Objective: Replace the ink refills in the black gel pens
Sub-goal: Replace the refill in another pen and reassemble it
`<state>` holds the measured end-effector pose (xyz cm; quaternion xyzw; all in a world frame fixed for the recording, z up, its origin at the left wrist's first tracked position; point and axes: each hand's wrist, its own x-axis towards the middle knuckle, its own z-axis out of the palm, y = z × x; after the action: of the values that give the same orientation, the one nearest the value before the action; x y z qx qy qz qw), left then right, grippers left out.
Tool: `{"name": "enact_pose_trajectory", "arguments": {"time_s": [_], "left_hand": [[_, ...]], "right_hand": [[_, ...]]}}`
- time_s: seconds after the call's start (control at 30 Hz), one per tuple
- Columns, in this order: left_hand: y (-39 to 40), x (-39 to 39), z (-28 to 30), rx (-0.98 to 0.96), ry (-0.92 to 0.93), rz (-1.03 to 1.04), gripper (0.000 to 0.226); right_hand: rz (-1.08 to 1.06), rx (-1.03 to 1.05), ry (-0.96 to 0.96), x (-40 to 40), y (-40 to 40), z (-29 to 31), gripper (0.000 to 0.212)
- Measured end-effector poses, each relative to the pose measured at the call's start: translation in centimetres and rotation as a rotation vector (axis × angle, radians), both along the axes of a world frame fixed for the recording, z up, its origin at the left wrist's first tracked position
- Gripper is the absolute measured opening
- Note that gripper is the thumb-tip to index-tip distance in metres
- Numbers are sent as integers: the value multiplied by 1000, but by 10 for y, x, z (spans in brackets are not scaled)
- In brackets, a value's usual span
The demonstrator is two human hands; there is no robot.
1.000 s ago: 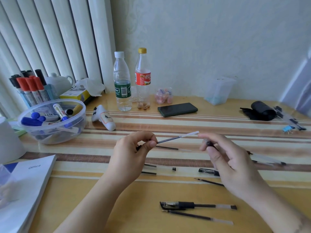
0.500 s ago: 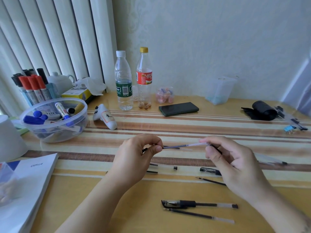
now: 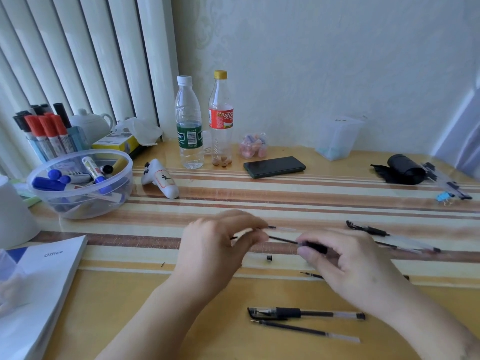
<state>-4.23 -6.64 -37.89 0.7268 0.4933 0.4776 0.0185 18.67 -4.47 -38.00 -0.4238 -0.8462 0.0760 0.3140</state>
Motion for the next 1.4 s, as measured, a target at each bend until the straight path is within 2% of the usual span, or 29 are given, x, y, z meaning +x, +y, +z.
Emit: {"name": "enact_pose_trajectory", "arguments": {"time_s": [0.1,0.17,0.23,0.3,0.43,0.53,0.6,1.03,1.13,1.27,1.4], "left_hand": [[0,-7,7,92,-290,46,9],[1,-9,9,53,-439,66,10],[3,-9,8,-27,-514,16,13],[4,-7,7,-120,-538,-56,17],[4,-2,4,-232,-554,-141,16],[2,1,2,-279,-530,-206,21],[1,3,2,-302,-499,-238,25],[-1,8,1,-295,-397,-264,23],[-3,10,1,-277,-275,-197,14],[-5,13,0,-221,-124,-128,13],[-5,15,0,-183,-176,-163,15]], "right_hand": [[-63,-121,277,1,4,0,26],[-60,-235,478,2,8,-1,15],[-4,-349,631,2,9,0,16],[52,-379,681,0,6,1,19],[77,-266,565,-4,1,2,27],[45,-48,294,-7,-4,1,24],[52,18,202,-10,-7,0,26],[99,48,102,-11,-9,3,28],[62,159,35,-9,-9,5,27],[-26,325,-94,-10,-12,8,18],[-16,239,-79,-13,-18,11,24]]}}
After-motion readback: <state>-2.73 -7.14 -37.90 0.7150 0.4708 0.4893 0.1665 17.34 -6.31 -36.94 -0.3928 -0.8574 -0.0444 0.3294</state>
